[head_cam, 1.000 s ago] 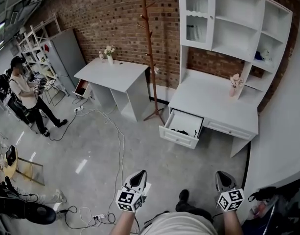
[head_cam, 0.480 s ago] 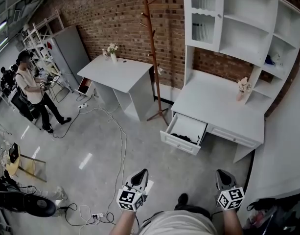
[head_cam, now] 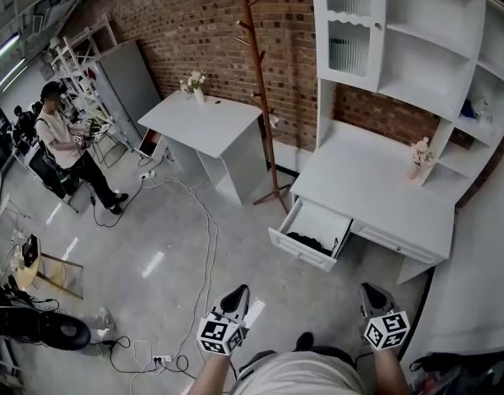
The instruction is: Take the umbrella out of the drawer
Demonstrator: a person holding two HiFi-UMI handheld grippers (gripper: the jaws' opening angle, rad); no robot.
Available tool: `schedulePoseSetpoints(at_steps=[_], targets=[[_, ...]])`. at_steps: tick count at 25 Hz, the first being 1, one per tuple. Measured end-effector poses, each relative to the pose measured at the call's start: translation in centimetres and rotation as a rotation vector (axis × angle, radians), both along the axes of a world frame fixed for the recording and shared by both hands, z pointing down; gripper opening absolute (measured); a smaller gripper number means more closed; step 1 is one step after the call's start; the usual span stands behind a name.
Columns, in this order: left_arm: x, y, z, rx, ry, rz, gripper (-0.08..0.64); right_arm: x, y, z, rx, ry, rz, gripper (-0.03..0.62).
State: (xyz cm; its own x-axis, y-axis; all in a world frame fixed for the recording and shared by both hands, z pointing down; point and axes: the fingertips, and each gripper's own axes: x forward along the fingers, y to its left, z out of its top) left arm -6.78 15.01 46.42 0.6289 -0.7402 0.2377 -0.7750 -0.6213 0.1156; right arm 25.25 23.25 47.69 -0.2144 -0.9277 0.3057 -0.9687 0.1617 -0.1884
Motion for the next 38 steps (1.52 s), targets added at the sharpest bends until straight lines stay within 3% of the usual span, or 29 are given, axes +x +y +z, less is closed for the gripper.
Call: schedulePoseSetpoints(at_steps=[9,24,38], targets=[[4.2,-1.2,0.4,0.005,-0.009,-0.012,0.029,3.4,-2.1,1.0,-0.005,0.005,-0.033,0.034],[5.3,-1.2,2.0,-0.032,-0.014,-0.011,0.029,2.1,-2.6,2.9,-0.05,-0.011,-0.082,0.034],[6.7,-9.0,2.4,-0.033,0.004,0.054,0.029,2.4,-7.9,2.9,-0.072,0.021,-0.043,0.034]])
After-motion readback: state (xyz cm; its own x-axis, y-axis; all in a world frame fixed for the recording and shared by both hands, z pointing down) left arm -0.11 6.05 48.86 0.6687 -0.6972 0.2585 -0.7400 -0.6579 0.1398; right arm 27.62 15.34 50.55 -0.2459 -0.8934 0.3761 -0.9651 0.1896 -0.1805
